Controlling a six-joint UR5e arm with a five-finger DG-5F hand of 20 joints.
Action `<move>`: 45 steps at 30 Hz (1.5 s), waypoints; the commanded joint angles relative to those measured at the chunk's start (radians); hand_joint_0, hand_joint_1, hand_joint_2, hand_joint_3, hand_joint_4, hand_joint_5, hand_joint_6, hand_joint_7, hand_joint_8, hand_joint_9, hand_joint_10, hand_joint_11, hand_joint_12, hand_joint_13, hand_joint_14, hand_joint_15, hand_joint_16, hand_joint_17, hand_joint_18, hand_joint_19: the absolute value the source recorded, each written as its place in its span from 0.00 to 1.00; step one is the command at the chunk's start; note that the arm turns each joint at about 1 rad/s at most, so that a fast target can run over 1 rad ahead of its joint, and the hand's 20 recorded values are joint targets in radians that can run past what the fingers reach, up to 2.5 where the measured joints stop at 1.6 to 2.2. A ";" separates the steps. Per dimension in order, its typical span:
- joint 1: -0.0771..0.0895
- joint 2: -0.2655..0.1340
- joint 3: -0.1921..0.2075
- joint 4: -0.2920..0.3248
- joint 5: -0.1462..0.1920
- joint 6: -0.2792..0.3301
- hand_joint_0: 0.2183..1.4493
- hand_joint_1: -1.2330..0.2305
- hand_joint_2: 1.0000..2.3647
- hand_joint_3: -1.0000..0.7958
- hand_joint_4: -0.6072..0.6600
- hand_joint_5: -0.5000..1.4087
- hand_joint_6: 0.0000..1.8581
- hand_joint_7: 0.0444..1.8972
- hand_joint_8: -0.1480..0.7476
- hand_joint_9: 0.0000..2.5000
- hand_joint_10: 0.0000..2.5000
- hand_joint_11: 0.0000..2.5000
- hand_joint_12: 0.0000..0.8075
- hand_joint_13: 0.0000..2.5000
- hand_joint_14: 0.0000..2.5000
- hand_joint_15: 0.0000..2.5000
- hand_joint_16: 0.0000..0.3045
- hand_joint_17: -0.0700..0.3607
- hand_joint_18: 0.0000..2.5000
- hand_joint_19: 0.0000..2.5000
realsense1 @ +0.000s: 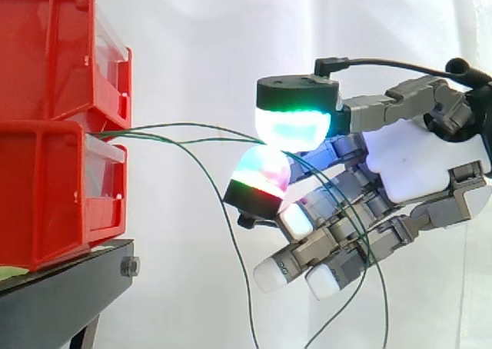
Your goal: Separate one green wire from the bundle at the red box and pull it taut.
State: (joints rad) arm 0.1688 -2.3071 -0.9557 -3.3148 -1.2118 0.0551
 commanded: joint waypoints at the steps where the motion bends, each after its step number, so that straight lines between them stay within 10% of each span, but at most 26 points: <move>1: 0.000 0.001 0.000 0.000 0.000 0.000 0.32 0.28 0.01 0.40 0.56 0.18 0.48 0.49 0.46 0.36 0.01 0.23 0.42 0.23 0.01 0.13 0.15 0.41 0.23 0.21; 7: 0.000 0.000 0.000 0.000 0.000 0.000 0.31 0.24 0.00 0.28 0.58 0.19 0.48 0.48 0.45 0.36 0.01 0.23 0.41 0.23 0.01 0.13 0.15 0.41 0.23 0.20; 19: 0.000 0.000 0.002 0.000 0.000 -0.001 0.28 0.45 0.01 0.39 0.57 0.19 0.48 0.52 0.47 0.38 0.01 0.23 0.42 0.24 0.01 0.14 0.16 0.41 0.22 0.22; 28: 0.000 0.000 0.002 0.001 0.000 -0.001 0.29 0.30 0.01 0.46 0.54 0.19 0.48 0.52 0.46 0.36 0.01 0.24 0.42 0.22 0.01 0.13 0.16 0.41 0.21 0.22; 36: 0.000 0.000 0.002 0.000 0.000 -0.001 0.31 0.24 0.00 0.28 0.57 0.19 0.48 0.49 0.44 0.35 0.01 0.23 0.41 0.23 0.01 0.13 0.15 0.40 0.22 0.20; 45: -0.002 0.000 0.002 0.000 0.000 -0.001 0.27 0.49 0.01 0.40 0.57 0.19 0.48 0.52 0.46 0.37 0.01 0.24 0.42 0.23 0.01 0.13 0.16 0.41 0.21 0.22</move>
State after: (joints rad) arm 0.1674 -2.3071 -0.9543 -3.3149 -1.2118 0.0537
